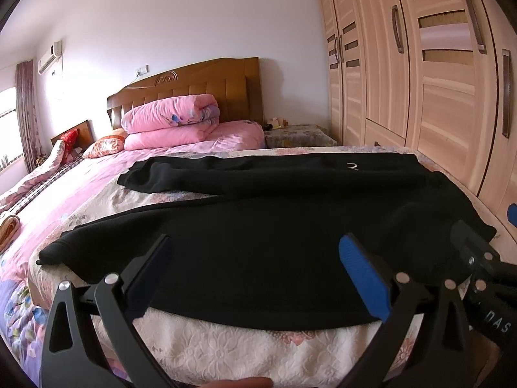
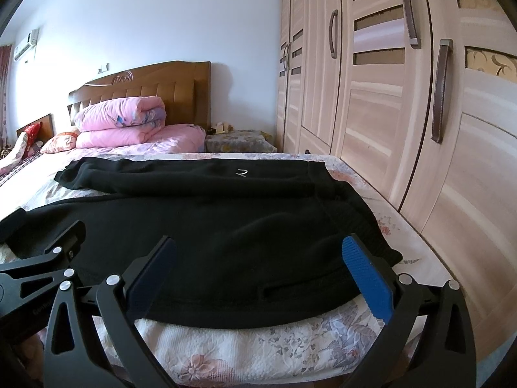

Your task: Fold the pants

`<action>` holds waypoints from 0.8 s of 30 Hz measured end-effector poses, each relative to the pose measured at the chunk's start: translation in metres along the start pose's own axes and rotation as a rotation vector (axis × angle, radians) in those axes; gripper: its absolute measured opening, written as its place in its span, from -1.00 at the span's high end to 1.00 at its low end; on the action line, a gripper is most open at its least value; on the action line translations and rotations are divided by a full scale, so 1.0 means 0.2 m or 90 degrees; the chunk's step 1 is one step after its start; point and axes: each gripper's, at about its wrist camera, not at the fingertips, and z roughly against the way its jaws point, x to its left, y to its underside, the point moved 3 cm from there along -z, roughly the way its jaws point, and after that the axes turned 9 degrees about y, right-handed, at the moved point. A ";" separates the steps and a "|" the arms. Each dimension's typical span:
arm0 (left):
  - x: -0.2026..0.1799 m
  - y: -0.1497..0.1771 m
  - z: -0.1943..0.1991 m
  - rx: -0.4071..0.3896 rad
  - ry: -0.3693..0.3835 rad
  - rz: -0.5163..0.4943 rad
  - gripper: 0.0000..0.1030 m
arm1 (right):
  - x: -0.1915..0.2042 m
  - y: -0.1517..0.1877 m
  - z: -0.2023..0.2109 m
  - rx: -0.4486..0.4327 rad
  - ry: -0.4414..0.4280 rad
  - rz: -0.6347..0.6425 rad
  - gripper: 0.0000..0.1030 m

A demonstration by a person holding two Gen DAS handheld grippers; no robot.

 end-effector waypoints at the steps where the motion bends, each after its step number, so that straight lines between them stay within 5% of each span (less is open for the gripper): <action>1: 0.00 0.01 0.00 0.000 0.000 0.000 -0.97 | 0.00 0.00 0.00 0.002 -0.001 -0.001 -0.92; 24: 0.00 0.03 0.01 0.012 0.001 0.000 -0.97 | -0.01 0.02 -0.02 0.009 -0.004 -0.003 -0.92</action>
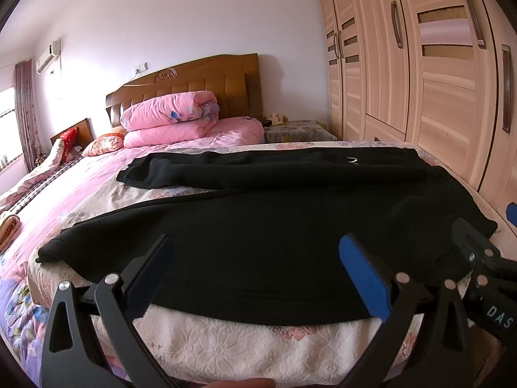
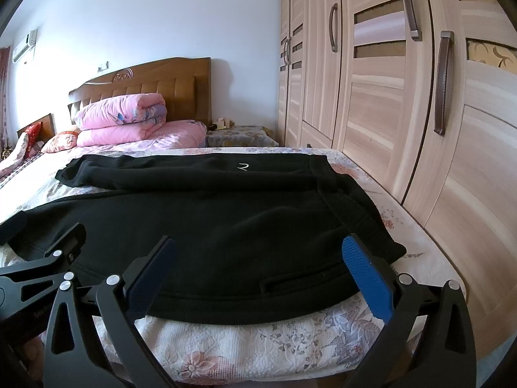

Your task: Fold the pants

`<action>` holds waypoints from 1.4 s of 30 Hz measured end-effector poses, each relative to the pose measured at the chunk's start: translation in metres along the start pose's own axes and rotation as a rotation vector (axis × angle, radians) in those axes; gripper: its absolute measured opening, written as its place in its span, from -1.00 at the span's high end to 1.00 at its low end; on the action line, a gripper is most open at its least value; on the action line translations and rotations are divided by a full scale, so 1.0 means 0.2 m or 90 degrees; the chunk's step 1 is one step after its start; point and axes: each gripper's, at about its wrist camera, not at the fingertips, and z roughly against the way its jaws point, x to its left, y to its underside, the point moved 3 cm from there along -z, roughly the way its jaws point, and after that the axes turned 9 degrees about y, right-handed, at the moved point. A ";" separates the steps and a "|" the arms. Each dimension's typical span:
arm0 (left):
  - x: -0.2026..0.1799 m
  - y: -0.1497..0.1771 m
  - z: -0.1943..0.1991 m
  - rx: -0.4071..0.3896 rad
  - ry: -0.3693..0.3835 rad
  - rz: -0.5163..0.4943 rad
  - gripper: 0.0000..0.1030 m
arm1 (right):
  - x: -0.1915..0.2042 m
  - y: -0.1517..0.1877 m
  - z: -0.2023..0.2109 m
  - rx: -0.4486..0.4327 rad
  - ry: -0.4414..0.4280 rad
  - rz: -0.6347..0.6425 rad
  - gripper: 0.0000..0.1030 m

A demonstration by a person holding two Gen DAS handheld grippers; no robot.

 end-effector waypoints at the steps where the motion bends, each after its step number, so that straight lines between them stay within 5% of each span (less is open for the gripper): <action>1: 0.00 -0.01 0.00 0.000 -0.001 0.000 -0.97 | 0.00 0.00 0.00 0.000 0.000 0.000 -0.92; 31: -0.02 -0.08 -0.07 0.001 0.011 -0.041 -0.97 | 0.01 0.02 -0.09 0.013 0.000 0.021 -0.92; 36: -0.05 -0.32 -0.22 0.009 0.054 -0.133 -0.97 | -0.01 -0.18 -0.25 0.010 -0.050 0.090 -0.92; 42: 0.00 -0.66 -0.62 0.097 0.003 -0.207 -0.97 | -0.11 -0.63 -0.80 0.054 -0.079 0.173 -0.92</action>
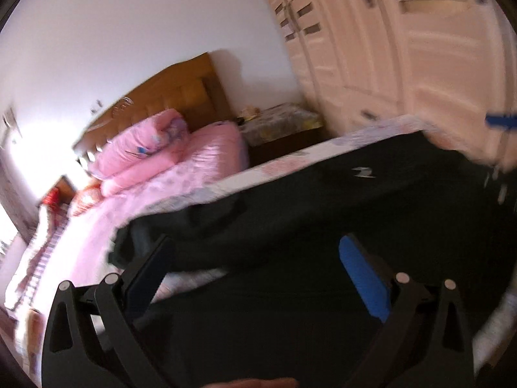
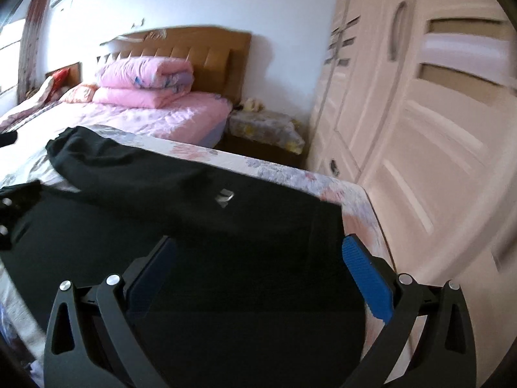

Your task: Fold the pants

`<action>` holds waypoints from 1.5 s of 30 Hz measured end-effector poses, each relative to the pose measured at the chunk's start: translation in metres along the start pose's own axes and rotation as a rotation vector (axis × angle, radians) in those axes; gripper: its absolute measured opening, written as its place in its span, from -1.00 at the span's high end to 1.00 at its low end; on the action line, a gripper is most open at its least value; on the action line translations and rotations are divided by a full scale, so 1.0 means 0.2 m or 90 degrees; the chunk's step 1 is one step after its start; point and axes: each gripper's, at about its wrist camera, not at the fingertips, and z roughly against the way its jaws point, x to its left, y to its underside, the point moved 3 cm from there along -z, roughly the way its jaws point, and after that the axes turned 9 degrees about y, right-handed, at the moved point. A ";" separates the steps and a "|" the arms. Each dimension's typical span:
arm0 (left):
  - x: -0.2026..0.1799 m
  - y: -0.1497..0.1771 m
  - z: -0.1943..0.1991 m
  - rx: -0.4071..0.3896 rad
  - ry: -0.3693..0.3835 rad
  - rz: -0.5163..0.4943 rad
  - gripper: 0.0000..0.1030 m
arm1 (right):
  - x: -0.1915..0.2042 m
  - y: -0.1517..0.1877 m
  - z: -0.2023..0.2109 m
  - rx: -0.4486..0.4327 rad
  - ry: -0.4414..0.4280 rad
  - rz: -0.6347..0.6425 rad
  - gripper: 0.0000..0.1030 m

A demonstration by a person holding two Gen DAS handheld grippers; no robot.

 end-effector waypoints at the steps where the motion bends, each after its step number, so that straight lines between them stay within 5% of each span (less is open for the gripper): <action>1: 0.02 -0.04 -0.07 0.021 -0.004 -0.009 -0.97 | -0.06 -0.07 -0.14 0.014 -0.010 0.004 -0.92; 4: 0.06 -0.10 -0.34 0.132 0.086 -0.017 -0.97 | -0.17 -0.23 -0.57 0.081 -0.067 0.006 -0.92; 5: 0.07 -0.11 -0.43 0.169 0.146 0.001 -0.97 | -0.19 -0.26 -0.72 0.113 -0.094 0.003 -0.92; 8: 0.12 -0.12 -0.63 0.221 0.224 0.077 -0.97 | -0.21 -0.26 -1.10 0.200 -0.130 0.011 -0.92; 12: 0.18 -0.14 -0.89 0.254 0.381 0.244 -0.97 | -0.14 -0.22 -1.42 0.269 -0.145 0.064 -0.92; 15: 0.22 -0.16 -1.05 0.256 0.532 0.420 -0.97 | -0.15 -0.19 -1.53 0.314 -0.214 0.040 -0.87; 18: 0.26 -0.18 -1.16 0.259 0.543 0.507 -0.97 | -0.18 -0.19 -1.45 0.288 -0.271 0.022 -0.22; 19: 0.24 -0.20 -1.18 0.262 0.545 0.504 -0.97 | -0.17 -0.19 -1.43 0.286 -0.280 0.021 0.17; 20: 0.24 -0.21 -1.22 0.269 0.546 0.511 -0.97 | -0.16 -0.19 -1.37 0.278 -0.277 0.026 0.48; 21: 0.26 -0.21 -1.27 0.286 0.544 0.549 -0.97 | -0.15 -0.19 -1.31 0.259 -0.253 0.038 0.59; 25: 0.31 -0.21 -1.35 0.309 0.555 0.671 -0.97 | -0.13 -0.25 -0.96 0.153 -0.210 0.069 0.75; 27: 0.31 -0.24 -1.37 0.308 0.544 0.696 -0.97 | -0.07 -0.27 -0.62 0.065 -0.200 0.090 0.80; 30: 0.32 -0.28 -1.34 0.311 0.530 0.702 -0.97 | -0.02 -0.22 -0.17 -0.031 -0.188 0.117 0.83; 33: 0.32 -0.25 -1.31 0.341 0.466 0.660 -0.97 | 0.02 -0.13 0.08 -0.067 -0.198 0.086 0.84; 37: 0.29 -0.14 -1.35 0.370 0.468 0.714 -0.97 | 0.06 0.02 0.08 0.001 -0.215 0.074 0.83; 42: 0.24 -0.16 -1.24 0.300 0.526 0.681 -0.97 | 0.00 0.09 -0.33 0.148 -0.256 0.016 0.83; 45: 0.28 -0.21 -1.15 0.233 0.564 0.650 -0.97 | 0.00 0.09 -0.60 0.237 -0.366 -0.047 0.83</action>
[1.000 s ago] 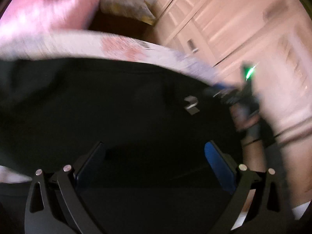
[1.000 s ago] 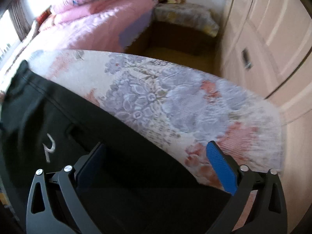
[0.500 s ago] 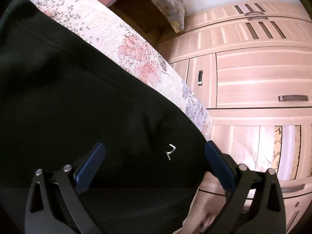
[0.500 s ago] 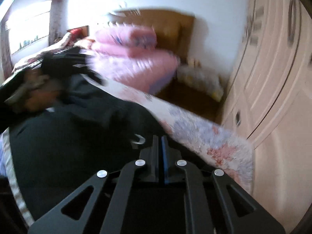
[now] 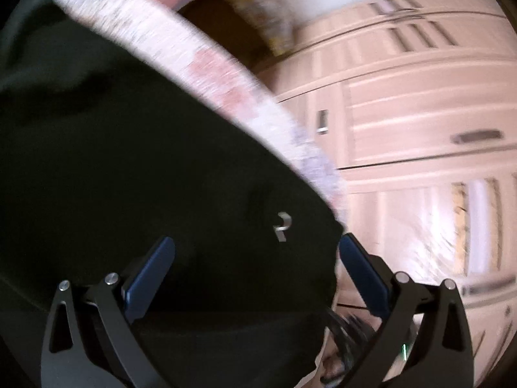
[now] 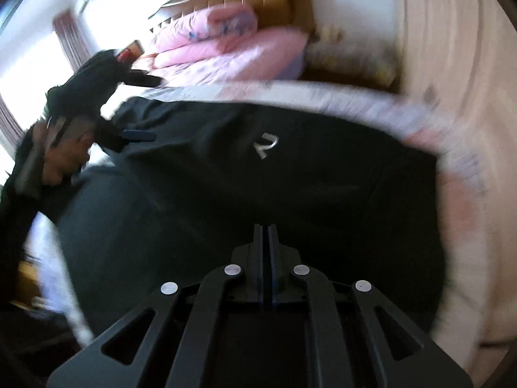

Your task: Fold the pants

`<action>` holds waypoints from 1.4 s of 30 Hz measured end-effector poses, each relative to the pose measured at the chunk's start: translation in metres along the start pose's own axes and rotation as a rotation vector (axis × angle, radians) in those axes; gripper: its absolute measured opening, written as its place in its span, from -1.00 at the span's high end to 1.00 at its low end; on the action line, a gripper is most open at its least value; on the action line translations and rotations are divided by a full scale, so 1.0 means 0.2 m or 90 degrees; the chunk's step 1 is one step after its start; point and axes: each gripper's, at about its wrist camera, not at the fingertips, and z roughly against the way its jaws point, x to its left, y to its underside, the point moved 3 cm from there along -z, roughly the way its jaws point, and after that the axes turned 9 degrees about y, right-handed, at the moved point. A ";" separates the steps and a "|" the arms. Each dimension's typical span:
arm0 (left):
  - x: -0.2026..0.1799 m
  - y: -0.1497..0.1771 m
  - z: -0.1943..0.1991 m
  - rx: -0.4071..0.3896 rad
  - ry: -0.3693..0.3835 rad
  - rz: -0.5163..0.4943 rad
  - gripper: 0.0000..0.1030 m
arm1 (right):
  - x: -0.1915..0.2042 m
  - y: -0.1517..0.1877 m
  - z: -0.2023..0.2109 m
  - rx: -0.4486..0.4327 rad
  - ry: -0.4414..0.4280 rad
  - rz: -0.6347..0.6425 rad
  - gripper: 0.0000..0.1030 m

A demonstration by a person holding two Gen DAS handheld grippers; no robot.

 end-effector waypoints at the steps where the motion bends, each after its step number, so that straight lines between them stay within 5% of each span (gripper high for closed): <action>1: -0.02 -0.01 0.04 -0.013 0.008 -0.024 -0.97 | -0.06 -0.06 -0.06 0.020 -0.063 -0.045 0.83; 4: -0.01 -0.01 0.11 -0.038 -0.016 -0.069 -0.97 | -0.20 -0.24 -0.14 0.000 -0.218 -0.201 0.82; 5: 0.00 -0.01 0.12 -0.041 -0.027 -0.076 -0.97 | -0.24 -0.28 -0.19 -0.010 -0.229 -0.241 0.67; 6: 0.02 -0.03 0.13 -0.045 -0.048 -0.091 -0.97 | -0.23 -0.32 -0.24 0.027 -0.168 -0.229 0.13; 7: 0.03 -0.04 0.13 -0.049 -0.068 -0.111 -0.97 | -0.21 -0.37 -0.31 0.088 -0.057 -0.171 -0.75; 8: 0.04 -0.04 0.13 -0.051 -0.080 -0.126 -0.97 | -0.21 -0.44 -0.32 0.074 -0.031 -0.140 -0.92; 10: 0.06 -0.05 0.12 -0.048 -0.106 -0.160 -0.97 | -0.23 -0.58 -0.29 0.031 -0.146 -0.161 -0.92; 11: 0.07 -0.05 0.10 -0.040 -0.113 -0.166 -0.97 | -0.25 -0.64 -0.29 0.022 -0.150 -0.160 -0.92; 12: 0.10 -0.06 0.07 -0.026 -0.120 -0.162 -0.97 | -0.27 -0.69 -0.29 0.015 -0.115 -0.140 -0.92; 15: 0.17 -0.06 0.02 -0.006 -0.121 -0.135 -0.97 | -0.28 -0.89 -0.39 0.018 0.110 0.047 -0.92; 18: 0.21 -0.07 0.00 0.000 -0.115 -0.117 -0.97 | -0.37 -0.86 -0.66 0.140 0.199 0.129 -0.92; 20: 0.24 -0.07 0.01 0.000 -0.107 -0.096 -0.97 | -0.43 -0.84 -0.67 0.122 0.117 0.084 -0.80; 21: 0.25 -0.08 0.02 -0.002 -0.096 -0.088 -0.97 | -0.43 -0.82 -0.65 0.109 0.118 0.090 -0.70; 22: 0.26 -0.08 0.03 -0.003 -0.092 -0.082 -0.97 | -0.42 -0.81 -0.62 0.092 0.108 0.093 -0.30; 23: 0.26 -0.09 0.04 -0.005 -0.092 -0.075 -0.97 | -0.39 -0.81 -0.57 0.080 0.091 0.081 0.42; 25: 0.26 -0.10 0.06 -0.010 -0.083 -0.051 -0.97 | -0.32 -0.77 -0.49 0.065 0.151 0.110 0.81; 31: 0.22 -0.11 0.01 0.009 0.024 0.089 -0.97 | 0.16 -0.51 0.00 -0.094 0.266 0.262 0.82; 37: 0.27 -0.14 -0.10 0.022 -0.047 0.174 -0.97 | 0.53 -0.04 0.35 -0.216 0.301 0.283 0.82; 38: 0.29 -0.13 -0.11 0.024 -0.054 0.172 -0.86 | 0.53 0.01 0.36 -0.225 0.299 0.276 0.82; 40: 0.28 -0.10 -0.04 -0.004 -0.061 0.146 0.52 | 0.58 0.12 0.41 -0.237 0.312 0.272 0.83; 41: 0.25 -0.05 0.04 -0.022 -0.068 0.117 0.84 | 0.57 0.16 0.41 -0.233 0.313 0.264 0.83; 42: 0.21 -0.01 0.12 -0.046 -0.053 0.094 0.85 | 0.55 0.19 0.42 -0.237 0.318 0.247 0.83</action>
